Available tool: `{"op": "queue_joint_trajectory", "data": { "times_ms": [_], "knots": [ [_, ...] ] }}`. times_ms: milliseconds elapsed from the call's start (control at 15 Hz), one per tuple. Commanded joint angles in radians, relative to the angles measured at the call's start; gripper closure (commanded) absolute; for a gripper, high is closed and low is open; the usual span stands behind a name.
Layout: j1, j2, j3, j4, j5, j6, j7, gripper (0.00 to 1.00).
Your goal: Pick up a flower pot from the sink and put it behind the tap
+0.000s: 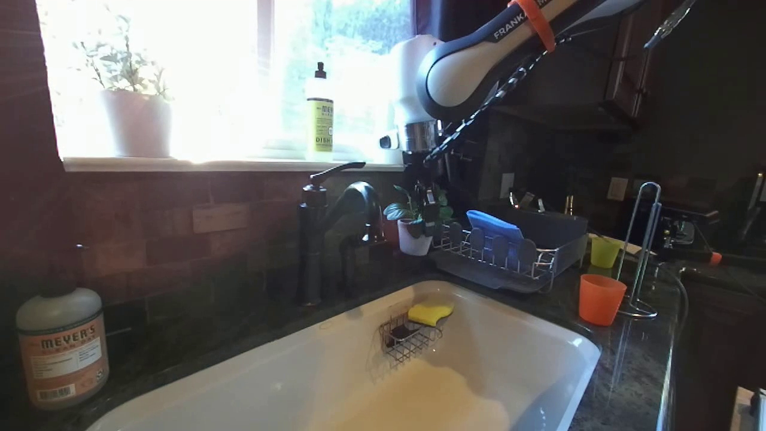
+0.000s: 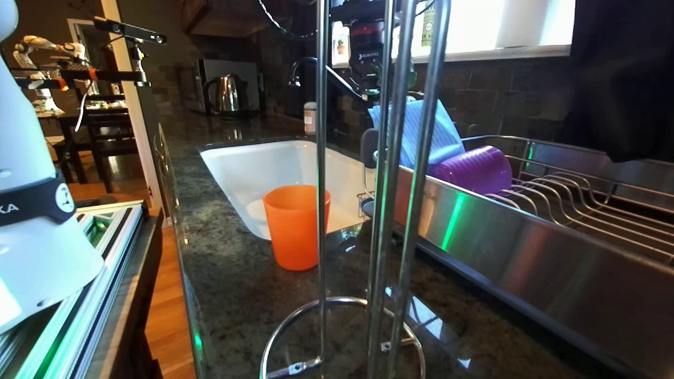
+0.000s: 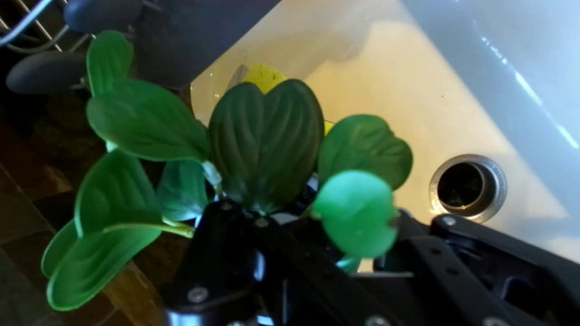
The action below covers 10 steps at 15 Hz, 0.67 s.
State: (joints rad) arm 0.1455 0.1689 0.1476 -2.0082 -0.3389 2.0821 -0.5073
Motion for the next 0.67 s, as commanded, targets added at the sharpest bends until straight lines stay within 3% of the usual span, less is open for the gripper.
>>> {"op": "queue_joint_trajectory", "data": {
  "times_ms": [0,400,600],
  "knots": [
    [0.005,0.009,0.024,-0.023,-0.038,-0.021,-0.134,1.0],
    [-0.002,0.067,0.007,0.027,-0.113,-0.223,-0.315,1.0],
    [0.011,0.148,-0.018,0.111,-0.225,-0.367,-0.255,1.0]
  ]
}}
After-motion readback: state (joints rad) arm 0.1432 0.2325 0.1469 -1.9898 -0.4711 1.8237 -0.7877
